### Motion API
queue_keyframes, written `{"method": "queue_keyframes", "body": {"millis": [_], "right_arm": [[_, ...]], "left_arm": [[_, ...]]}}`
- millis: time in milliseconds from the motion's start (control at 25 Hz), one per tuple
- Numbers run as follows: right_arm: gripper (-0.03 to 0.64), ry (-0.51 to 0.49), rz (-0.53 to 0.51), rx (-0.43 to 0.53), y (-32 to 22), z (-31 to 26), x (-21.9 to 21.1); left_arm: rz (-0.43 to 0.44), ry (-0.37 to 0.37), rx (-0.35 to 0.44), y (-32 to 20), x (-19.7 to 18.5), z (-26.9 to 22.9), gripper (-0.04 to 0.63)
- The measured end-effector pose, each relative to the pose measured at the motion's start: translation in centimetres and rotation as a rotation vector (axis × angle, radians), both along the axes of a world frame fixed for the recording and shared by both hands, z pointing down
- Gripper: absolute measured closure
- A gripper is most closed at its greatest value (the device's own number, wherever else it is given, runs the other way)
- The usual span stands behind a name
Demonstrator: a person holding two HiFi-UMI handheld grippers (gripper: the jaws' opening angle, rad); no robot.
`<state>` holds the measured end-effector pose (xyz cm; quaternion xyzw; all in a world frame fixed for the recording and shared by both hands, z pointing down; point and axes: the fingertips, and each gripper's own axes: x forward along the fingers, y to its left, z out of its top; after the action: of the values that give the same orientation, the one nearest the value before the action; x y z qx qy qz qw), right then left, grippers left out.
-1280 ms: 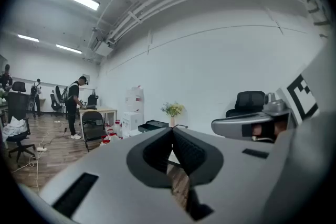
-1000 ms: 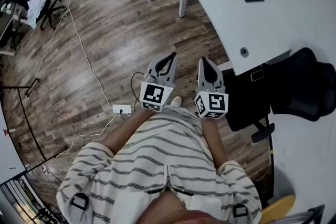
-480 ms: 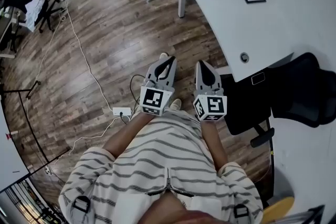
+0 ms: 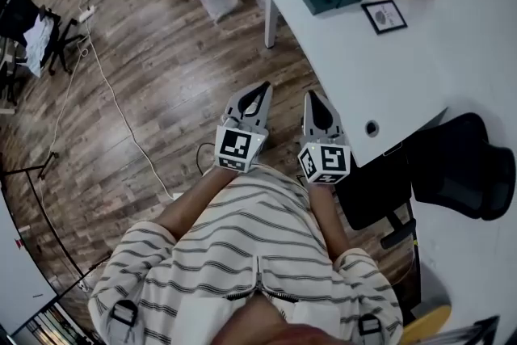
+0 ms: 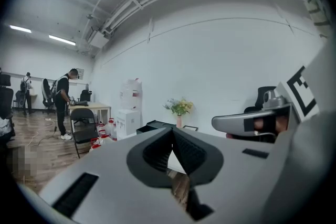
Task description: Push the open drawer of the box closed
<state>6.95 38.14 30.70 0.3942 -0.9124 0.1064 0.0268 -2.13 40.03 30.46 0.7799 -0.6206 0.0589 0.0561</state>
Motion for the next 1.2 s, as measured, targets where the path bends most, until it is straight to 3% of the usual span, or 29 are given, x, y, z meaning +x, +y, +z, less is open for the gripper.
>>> {"method": "queue_keyframes", "body": {"millis": [480, 1200], "right_arm": [[0.607, 0.008, 0.165, -0.042, -15.0, -2.2, -6.3], [0.607, 0.035, 0.280, -0.125, -27.3, 1.7, -5.6]], "left_arm": [[0.169, 0.002, -0.020, -16.3, -6.3, -2.0, 0.595], [0.264, -0.005, -0.098, -28.9, -5.8, 1.8, 0.595]]}}
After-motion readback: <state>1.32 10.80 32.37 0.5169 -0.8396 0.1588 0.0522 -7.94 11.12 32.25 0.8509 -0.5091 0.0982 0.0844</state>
